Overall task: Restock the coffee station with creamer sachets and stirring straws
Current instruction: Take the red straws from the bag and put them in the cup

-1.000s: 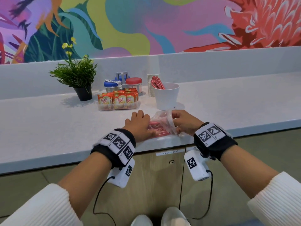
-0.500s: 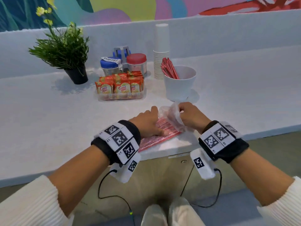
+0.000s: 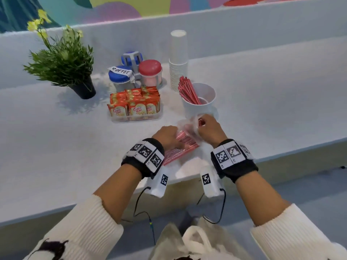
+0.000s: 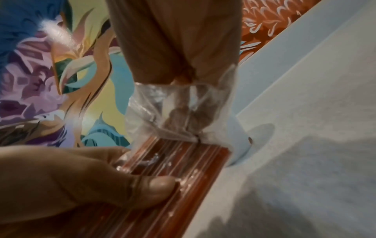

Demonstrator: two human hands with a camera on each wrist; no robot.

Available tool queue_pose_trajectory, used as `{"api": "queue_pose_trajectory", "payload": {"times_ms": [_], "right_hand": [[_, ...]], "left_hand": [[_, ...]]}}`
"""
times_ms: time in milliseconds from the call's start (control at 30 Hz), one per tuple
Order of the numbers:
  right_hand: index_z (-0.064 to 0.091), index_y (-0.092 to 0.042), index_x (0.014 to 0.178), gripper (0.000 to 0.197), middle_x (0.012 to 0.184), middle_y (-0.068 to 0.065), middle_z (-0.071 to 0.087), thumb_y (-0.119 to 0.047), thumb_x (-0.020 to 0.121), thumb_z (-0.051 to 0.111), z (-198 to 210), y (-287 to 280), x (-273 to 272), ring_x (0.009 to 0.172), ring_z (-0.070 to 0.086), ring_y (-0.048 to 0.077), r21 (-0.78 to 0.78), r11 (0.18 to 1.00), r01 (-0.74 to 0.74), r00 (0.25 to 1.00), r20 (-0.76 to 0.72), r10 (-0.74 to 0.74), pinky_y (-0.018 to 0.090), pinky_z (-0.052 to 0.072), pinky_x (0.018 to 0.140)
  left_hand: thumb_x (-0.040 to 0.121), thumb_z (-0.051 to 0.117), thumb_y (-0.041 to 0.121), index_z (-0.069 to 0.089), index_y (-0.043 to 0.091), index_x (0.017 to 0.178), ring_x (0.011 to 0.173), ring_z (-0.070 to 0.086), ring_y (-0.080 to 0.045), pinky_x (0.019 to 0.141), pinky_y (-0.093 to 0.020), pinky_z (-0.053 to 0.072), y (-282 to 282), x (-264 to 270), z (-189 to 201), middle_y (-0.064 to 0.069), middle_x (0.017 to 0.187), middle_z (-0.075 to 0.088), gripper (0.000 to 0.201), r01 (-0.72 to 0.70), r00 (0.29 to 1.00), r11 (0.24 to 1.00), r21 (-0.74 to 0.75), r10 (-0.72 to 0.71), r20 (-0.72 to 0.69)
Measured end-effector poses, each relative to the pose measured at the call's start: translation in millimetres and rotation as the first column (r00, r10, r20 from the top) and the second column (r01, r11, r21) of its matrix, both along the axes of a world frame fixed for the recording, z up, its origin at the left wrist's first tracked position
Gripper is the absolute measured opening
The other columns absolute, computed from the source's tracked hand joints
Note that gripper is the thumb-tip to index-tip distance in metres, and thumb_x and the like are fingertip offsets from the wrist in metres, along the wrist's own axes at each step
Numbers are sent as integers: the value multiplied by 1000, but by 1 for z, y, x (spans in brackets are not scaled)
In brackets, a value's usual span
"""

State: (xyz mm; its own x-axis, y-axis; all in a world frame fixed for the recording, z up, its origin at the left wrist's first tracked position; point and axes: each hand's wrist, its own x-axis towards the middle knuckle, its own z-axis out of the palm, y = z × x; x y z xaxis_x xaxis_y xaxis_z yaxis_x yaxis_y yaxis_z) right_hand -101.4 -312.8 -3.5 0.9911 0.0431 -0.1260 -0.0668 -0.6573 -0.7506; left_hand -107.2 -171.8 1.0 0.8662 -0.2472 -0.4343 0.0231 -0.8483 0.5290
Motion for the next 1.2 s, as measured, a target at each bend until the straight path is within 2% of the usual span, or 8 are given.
{"api": "queue_pose_trajectory", "payload": {"times_ms": [200,400,500,633,733,967,1100,1200], "right_hand": [[69,-1,96,19,102,11,65,-1,79,61,21,-14,13,95,60,25,184,983,10,987,153,-39,32,47,86],[62,-18,67,23,64,1,59,3,78,64,37,-36,16,45,48,5,397,918,-19,982,181,-58,19,43,49],[61,-15,72,18,63,3,57,1,81,63,36,-37,22,47,49,12,480,877,25,981,156,-114,22,43,48],[61,-27,70,19,68,-4,62,-13,83,64,35,-29,30,62,59,14,435,901,3,998,55,-30,30,52,63],[64,-22,66,21,51,-10,60,-8,80,66,40,-29,33,48,53,7,472,882,5,997,61,-38,25,46,53],[65,-12,73,12,52,-3,59,-6,84,63,48,-32,44,41,45,4,777,624,86,996,-51,-74,12,39,41],[67,-6,81,8,61,-2,69,-13,84,64,36,-24,35,55,64,9,725,689,26,993,-98,65,19,51,53],[65,-7,75,11,46,-6,60,-12,84,64,25,-27,34,40,52,3,681,727,83,996,-47,-70,14,42,43]], "left_hand": [[79,71,19,58,13,112,89,60,-18,86,-28,47,-7,0,17,2,104,63,36,-49,996,982,-180,63,71],[75,76,26,55,23,112,80,58,-1,69,-15,43,-7,-5,8,8,103,63,43,-149,977,899,-412,199,81],[75,76,26,55,19,116,83,61,-8,72,-18,45,-12,-3,6,6,102,64,47,-182,964,876,-446,249,96],[74,76,30,56,21,113,76,58,3,67,-11,42,-13,3,5,10,95,62,45,-158,961,859,-487,248,125],[72,77,31,56,22,113,83,62,-4,72,-15,45,-10,9,3,9,98,64,47,-158,962,841,-518,249,111],[72,78,26,58,32,96,83,66,-7,81,-26,52,-4,21,-5,11,91,68,32,-131,981,816,-563,189,45],[70,78,28,60,32,95,84,70,-12,82,-29,54,-5,30,-8,5,94,71,30,-89,992,810,-579,126,24],[67,77,31,61,31,93,76,69,-3,73,-20,51,-7,35,-12,10,88,70,30,-91,996,813,-575,71,-57]]}}
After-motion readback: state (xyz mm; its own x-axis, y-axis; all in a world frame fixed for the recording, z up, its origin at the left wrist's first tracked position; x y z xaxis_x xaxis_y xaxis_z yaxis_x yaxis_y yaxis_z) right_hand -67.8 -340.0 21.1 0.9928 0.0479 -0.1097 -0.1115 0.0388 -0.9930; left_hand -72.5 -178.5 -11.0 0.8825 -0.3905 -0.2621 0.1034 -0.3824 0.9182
